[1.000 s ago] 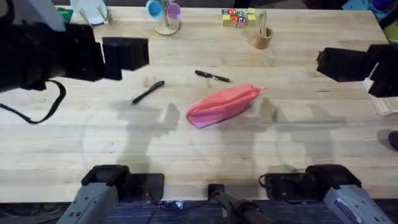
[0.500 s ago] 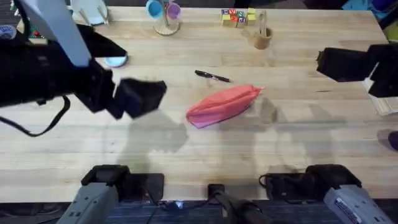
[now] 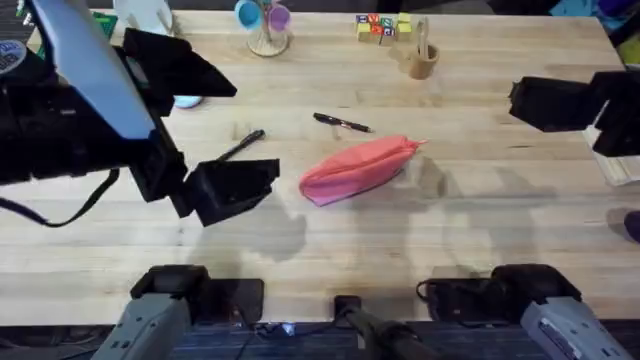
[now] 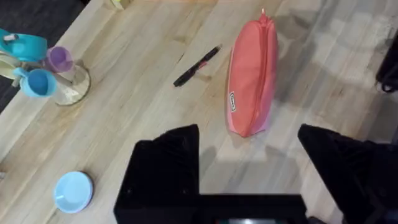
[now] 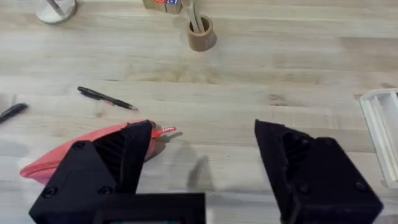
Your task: Unzip the bag, pick up the pens from the table one at a time and place them inside, then zip the bag closed.
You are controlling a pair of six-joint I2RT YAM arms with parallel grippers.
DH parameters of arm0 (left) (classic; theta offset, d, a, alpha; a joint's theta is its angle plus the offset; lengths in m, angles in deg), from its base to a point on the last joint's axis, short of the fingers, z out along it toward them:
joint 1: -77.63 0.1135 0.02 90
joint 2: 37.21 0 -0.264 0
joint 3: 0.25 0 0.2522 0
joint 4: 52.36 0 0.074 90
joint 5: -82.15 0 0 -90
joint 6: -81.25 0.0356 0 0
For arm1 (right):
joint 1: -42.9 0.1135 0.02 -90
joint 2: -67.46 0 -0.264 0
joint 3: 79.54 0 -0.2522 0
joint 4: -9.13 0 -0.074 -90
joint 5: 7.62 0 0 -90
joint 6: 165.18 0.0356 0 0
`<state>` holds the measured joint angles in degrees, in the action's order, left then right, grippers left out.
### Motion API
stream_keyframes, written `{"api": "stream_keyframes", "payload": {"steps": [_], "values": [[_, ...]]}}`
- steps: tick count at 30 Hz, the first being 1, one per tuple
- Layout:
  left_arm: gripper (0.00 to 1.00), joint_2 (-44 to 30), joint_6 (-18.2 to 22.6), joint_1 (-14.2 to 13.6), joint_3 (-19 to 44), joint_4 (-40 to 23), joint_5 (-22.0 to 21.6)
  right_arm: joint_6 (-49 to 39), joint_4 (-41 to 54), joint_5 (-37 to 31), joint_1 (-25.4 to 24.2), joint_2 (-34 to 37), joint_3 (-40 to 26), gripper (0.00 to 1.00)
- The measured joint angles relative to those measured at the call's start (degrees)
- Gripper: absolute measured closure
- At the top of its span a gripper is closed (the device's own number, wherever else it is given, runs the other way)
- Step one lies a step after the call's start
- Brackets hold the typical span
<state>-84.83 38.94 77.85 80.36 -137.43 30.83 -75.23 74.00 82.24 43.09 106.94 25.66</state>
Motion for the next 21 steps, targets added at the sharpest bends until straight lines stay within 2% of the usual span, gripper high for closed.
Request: {"api": "stream_keyframes", "payload": {"steps": [9,15,21], "values": [[0.007,0.00,0.39,0.00,0.00,-0.08,0.34,0.00,0.00,0.00,0.00,0.00,0.00,0.005],[0.006,-0.02,0.73,0.00,-0.32,-2.86,0.34,0.00,0.00,-0.02,0.00,0.00,0.00,0.005],[0.006,-0.48,3.93,0.00,-3.57,-2.92,0.32,0.00,0.00,-0.02,0.00,0.02,0.00,0.005]]}}
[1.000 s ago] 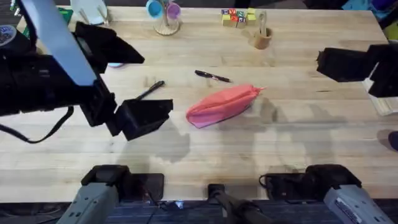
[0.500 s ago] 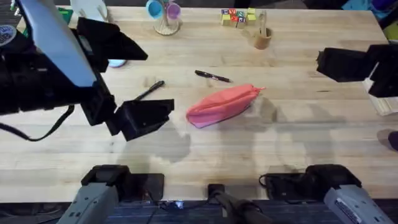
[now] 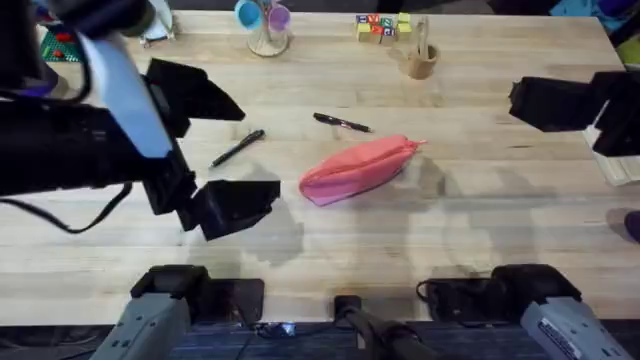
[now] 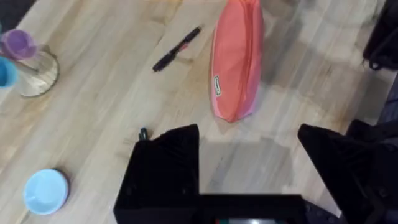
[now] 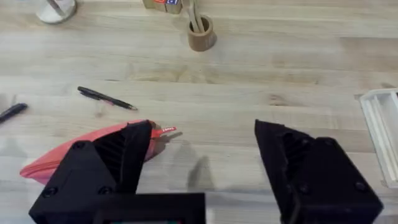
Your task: Unzip the bag, pick up the pens from the table one at a time and place them inside, then zip the bag closed.
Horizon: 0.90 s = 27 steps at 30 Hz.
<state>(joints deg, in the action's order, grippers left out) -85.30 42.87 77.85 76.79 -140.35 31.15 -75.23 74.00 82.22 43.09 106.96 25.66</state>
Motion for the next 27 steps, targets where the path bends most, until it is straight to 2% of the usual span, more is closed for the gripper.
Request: {"api": "stream_keyframes", "payload": {"steps": [6,13,21,27], "values": [[0.006,-2.63,3.36,0.00,-4.45,0.95,0.28,0.00,0.02,0.02,0.00,-0.02,0.00,0.005],[0.006,-7.87,5.04,0.00,-10.75,7.67,2.36,0.00,0.00,0.02,0.00,-0.02,0.00,0.005],[0.006,-14.37,8.02,-0.14,-12.23,10.54,3.40,0.00,0.01,0.02,0.00,-0.02,0.00,0.005],[0.006,-20.81,10.64,-3.67,-14.30,14.05,3.43,0.00,0.02,0.02,0.00,-0.02,0.00,0.006]]}}
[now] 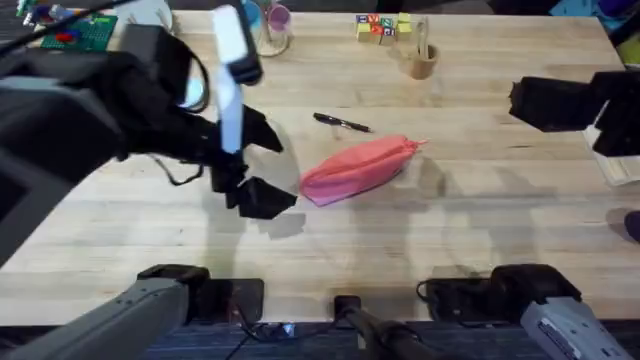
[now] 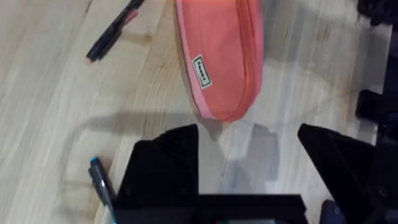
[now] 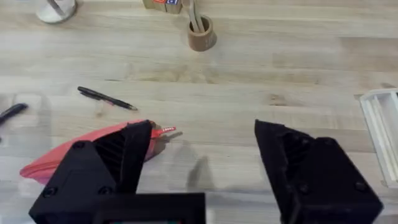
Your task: Unzip the bag, pick up the pens from the table one at a time and place them inside, then zip the bag closed.
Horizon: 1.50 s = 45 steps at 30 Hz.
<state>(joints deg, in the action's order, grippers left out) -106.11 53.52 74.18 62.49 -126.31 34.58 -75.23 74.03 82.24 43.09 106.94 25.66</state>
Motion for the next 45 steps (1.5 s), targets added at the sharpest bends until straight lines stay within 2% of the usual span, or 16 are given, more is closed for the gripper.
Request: {"api": "stream_keyframes", "payload": {"steps": [8,22,24,27,29,33,34,41,45], "values": [[0.005,-9.31,0.80,-5.43,-0.36,7.77,0.08,0.00,0.00,0.00,0.00,0.00,0.00,0.006],[0.003,-16.55,0.59,-9.24,-0.36,12.66,1.75,0.00,0.00,0.00,0.00,0.00,0.00,0.005],[0.075,-16.59,0.41,-9.79,-0.36,12.73,1.84,0.00,0.00,0.00,0.00,0.00,0.00,0.005],[0.248,-16.59,0.32,-10.13,-0.36,13.25,2.00,0.00,0.00,0.00,0.00,0.00,0.00,0.005],[0.413,-16.59,0.35,-10.14,-0.36,13.38,2.05,0.00,0.00,0.00,0.00,0.00,0.00,0.005],[0.880,-16.59,0.31,-10.12,-0.36,13.64,2.12,0.00,0.16,0.00,0.00,0.00,0.00,0.005],[0.937,-16.59,0.36,-10.14,-0.36,13.88,2.12,0.00,0.34,0.00,0.00,0.00,0.00,0.005],[0.957,-16.59,0.32,-10.14,-0.36,13.97,2.12,-0.41,0.47,2.67,0.00,0.02,0.00,0.006],[0.957,-16.59,0.32,-10.14,-0.36,13.95,2.12,-4.35,1.77,5.82,0.00,0.93,0.00,0.006]]}}
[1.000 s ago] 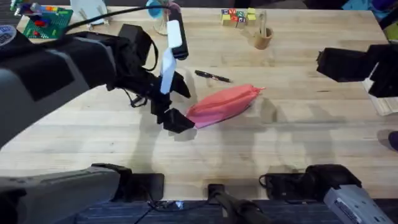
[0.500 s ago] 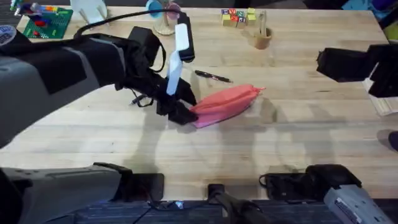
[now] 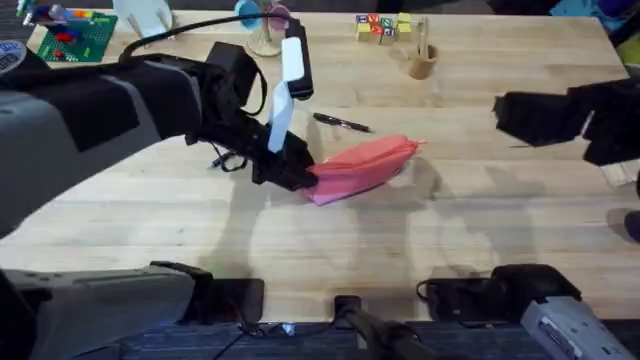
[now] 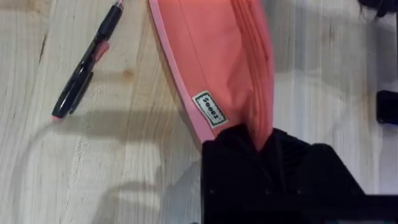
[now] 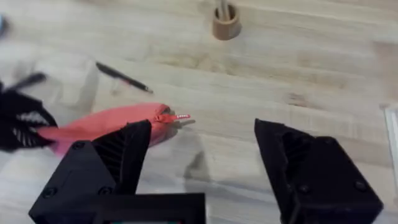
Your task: Unzip the bag, pick up the pens from the table one at a time and place them inside, then zip the bag closed.
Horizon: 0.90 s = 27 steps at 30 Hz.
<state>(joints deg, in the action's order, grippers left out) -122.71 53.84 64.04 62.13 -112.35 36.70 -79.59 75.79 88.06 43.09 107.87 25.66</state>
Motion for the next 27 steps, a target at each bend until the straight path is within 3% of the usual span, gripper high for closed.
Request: {"api": "stream_keyframes", "payload": {"steps": [17,22,27], "values": [[0.957,0.00,0.00,0.00,0.00,0.00,0.00,-20.98,-4.68,1.50,0.00,12.98,0.00,0.006],[0.957,0.00,0.00,0.00,0.00,0.01,0.00,-33.88,-5.80,1.44,0.00,15.83,0.00,0.006],[0.958,0.00,0.00,0.00,0.00,0.00,0.00,-52.56,-5.29,2.81,-0.27,16.23,0.00,0.006]]}}
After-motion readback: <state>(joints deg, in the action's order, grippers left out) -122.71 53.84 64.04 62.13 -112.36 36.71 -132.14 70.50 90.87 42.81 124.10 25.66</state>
